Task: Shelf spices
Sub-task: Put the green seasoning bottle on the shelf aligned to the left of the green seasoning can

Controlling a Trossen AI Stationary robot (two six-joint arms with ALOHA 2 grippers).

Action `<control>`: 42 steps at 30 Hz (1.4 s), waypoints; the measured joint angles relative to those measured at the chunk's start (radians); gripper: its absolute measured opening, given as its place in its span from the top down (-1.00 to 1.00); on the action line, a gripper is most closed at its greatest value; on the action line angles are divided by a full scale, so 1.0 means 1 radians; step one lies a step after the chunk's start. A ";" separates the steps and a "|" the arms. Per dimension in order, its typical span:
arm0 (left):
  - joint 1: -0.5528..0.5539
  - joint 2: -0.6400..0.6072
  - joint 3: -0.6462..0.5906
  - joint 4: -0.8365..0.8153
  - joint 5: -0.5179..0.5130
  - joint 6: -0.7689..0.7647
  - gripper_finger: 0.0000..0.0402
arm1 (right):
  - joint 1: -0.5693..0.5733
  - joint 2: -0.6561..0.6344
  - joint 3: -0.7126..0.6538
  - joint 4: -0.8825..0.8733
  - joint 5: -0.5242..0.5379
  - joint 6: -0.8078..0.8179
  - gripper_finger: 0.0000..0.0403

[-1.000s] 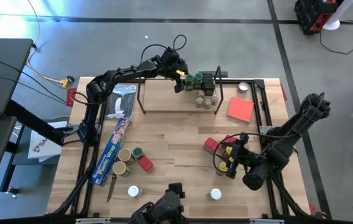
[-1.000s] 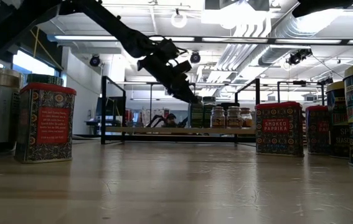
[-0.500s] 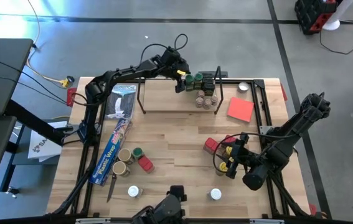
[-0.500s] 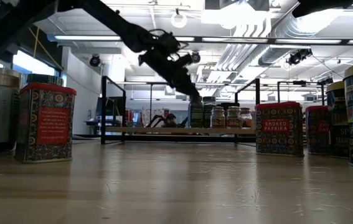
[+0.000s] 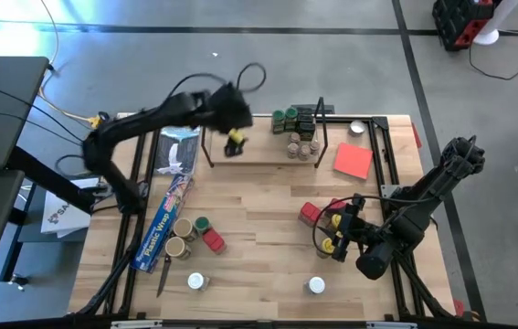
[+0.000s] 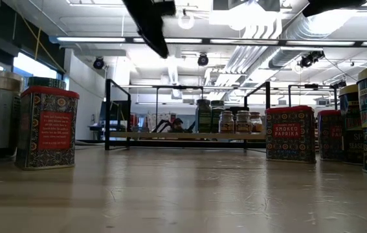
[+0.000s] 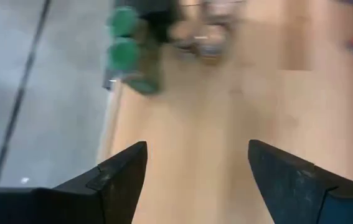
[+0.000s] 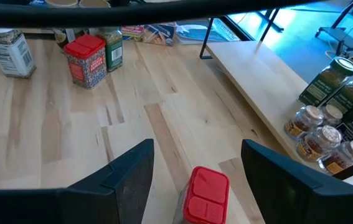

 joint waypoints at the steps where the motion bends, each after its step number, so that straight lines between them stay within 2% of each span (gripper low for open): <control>1: -0.042 -0.034 -0.020 -0.025 -0.008 -0.037 -0.36 | 0.000 0.000 0.000 0.000 0.000 -0.001 -0.17; 6: -0.296 -0.190 -0.149 -0.100 -0.112 -0.277 -0.36 | 0.000 0.000 0.000 0.000 0.005 -0.008 -0.17; 10: -0.520 -0.270 -0.239 -0.186 -0.178 -0.447 -0.36 | 0.000 0.000 0.000 0.000 0.007 -0.028 -0.17; 14: -0.687 -0.293 -0.307 -0.222 -0.136 -0.560 -0.36 | 0.000 0.000 0.000 0.004 0.039 -0.057 -0.17; 17: -0.756 -0.279 -0.355 -0.225 -0.107 -0.581 -0.36 | 0.000 0.000 0.000 0.007 0.055 -0.065 -0.17; 21: -0.780 -0.244 -0.422 -0.229 -0.092 -0.566 -0.36 | 0.000 0.000 0.000 0.011 0.057 -0.071 -0.17; 25: -0.758 -0.224 -0.464 -0.228 -0.079 -0.517 -0.36 | 0.000 0.000 0.000 0.011 0.058 -0.079 -0.17; 29: -0.739 -0.203 -0.471 -0.224 -0.046 -0.406 -0.36 | 0.000 0.000 0.000 0.011 0.057 -0.079 -0.17; 36: -0.743 -0.151 -0.470 -0.227 -0.023 -0.112 -0.36 | 0.000 0.000 0.000 0.012 0.057 -0.051 -0.17; 42: -0.731 -0.079 -0.470 -0.219 -0.018 -0.042 -0.36 | 0.000 0.000 0.000 0.017 0.056 -0.052 -0.17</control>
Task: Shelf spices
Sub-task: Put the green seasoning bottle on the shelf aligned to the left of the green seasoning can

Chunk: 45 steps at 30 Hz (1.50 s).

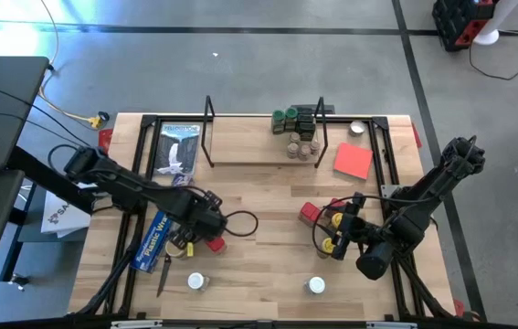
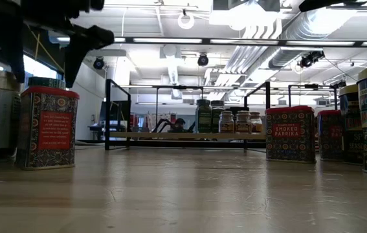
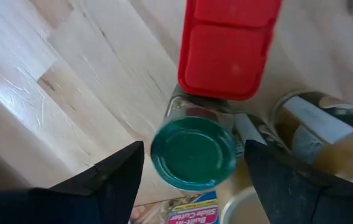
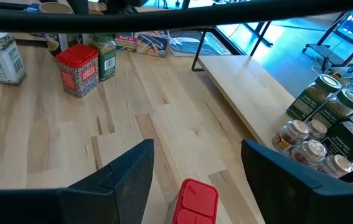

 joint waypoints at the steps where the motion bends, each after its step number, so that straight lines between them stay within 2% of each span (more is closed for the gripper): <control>1: 0.004 0.010 0.000 0.000 -0.002 0.000 -0.36 | 0.000 0.000 0.000 0.000 -0.001 0.000 -0.17; 10: 0.026 0.057 0.000 0.005 -0.024 -0.007 -0.34 | 0.000 0.000 0.000 -0.001 -0.003 0.000 -0.17; 13: 0.034 0.056 0.000 0.004 -0.020 -0.001 -0.26 | 0.000 0.000 0.000 -0.001 -0.003 0.000 -0.17; 19: 0.063 0.054 0.002 0.006 0.018 -0.009 0.03 | 0.000 0.000 0.000 -0.001 -0.004 0.000 -0.17; 22: 0.089 0.054 0.021 0.007 0.029 -0.018 0.03 | 0.000 0.000 0.000 -0.001 -0.004 0.000 -0.17; 32: 0.247 0.054 0.236 0.012 0.011 -0.083 0.03 | 0.000 0.000 0.000 -0.001 -0.004 0.000 -0.17; 37: 0.357 0.074 0.340 0.008 0.080 -0.143 0.03 | 0.000 0.000 0.000 -0.001 -0.004 0.000 -0.17; 42: 0.468 0.173 0.490 -0.046 0.114 -0.176 0.03 | 0.000 0.000 0.000 -0.001 -0.003 0.000 -0.17; 45: 0.535 0.279 0.625 -0.130 0.089 -0.144 0.03 | 0.000 0.000 0.000 -0.001 -0.003 0.000 -0.17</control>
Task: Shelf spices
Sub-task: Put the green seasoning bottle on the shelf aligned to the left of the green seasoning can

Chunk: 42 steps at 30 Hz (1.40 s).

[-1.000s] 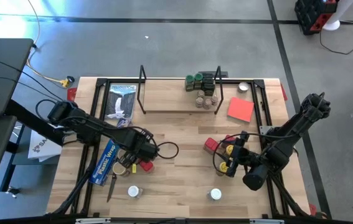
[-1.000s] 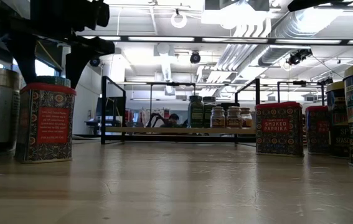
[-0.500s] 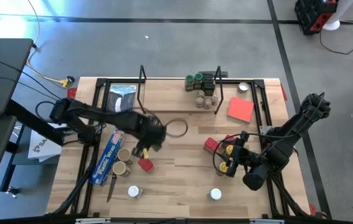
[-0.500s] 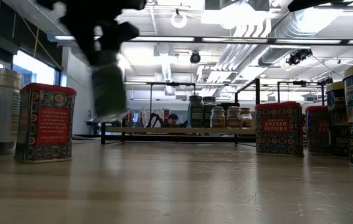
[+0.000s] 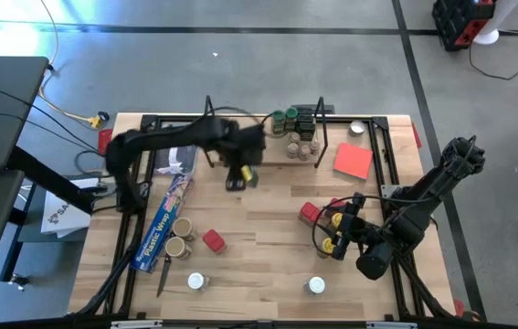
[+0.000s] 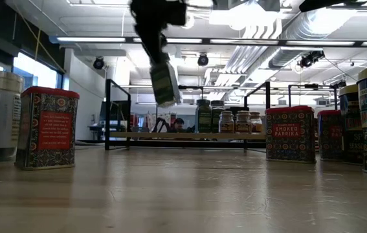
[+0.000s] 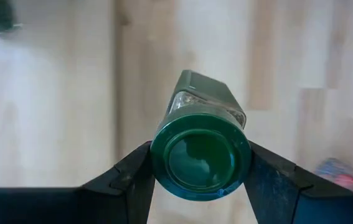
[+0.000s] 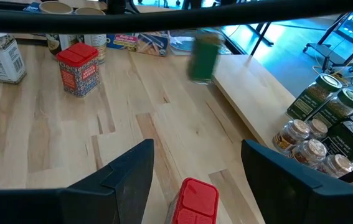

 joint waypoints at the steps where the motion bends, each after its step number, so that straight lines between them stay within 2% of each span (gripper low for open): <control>1: 0.020 0.038 0.047 -0.022 -0.014 0.019 0.03 | 0.000 0.000 0.000 0.000 0.000 0.000 -0.17; 7: 0.147 0.235 0.303 -0.132 -0.098 0.127 0.03 | 0.000 0.000 0.000 0.000 -0.003 0.000 -0.17; 12: 0.246 0.328 0.395 -0.118 -0.119 0.153 0.03 | 0.000 0.000 0.000 0.000 -0.004 0.000 -0.17; 19: 0.324 0.367 0.400 -0.020 -0.087 0.174 -0.12 | 0.000 0.000 0.000 0.000 -0.005 0.000 -0.17; 36: 0.359 0.381 0.400 0.146 -0.034 0.204 -0.09 | -0.001 0.000 0.000 0.000 -0.014 0.002 -0.17; 42: 0.369 0.391 0.398 0.182 0.003 0.162 -0.09 | -0.001 0.000 0.000 -0.001 -0.015 0.001 -0.17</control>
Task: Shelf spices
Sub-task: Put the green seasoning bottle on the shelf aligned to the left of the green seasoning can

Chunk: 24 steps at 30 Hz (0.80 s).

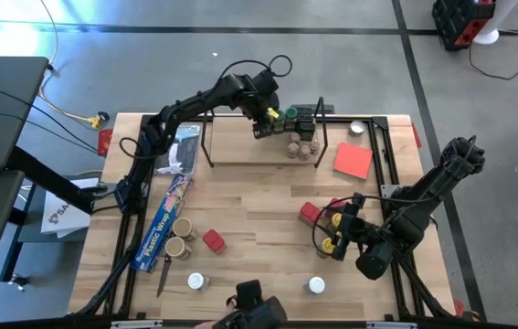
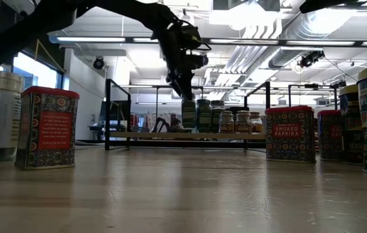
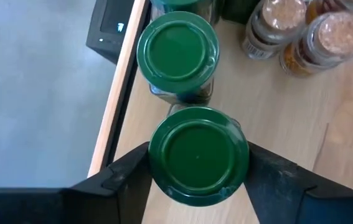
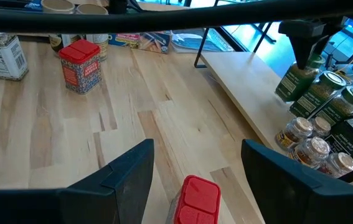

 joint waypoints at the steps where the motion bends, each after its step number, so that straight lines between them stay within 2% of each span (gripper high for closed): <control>1: 0.002 0.000 -0.006 0.011 0.006 -0.005 -0.09 | 0.000 0.000 0.000 0.000 0.001 0.000 -0.17; 24: 0.012 0.000 -0.009 0.069 0.020 -0.011 -0.10 | 0.000 0.000 0.000 0.001 0.000 0.003 -0.17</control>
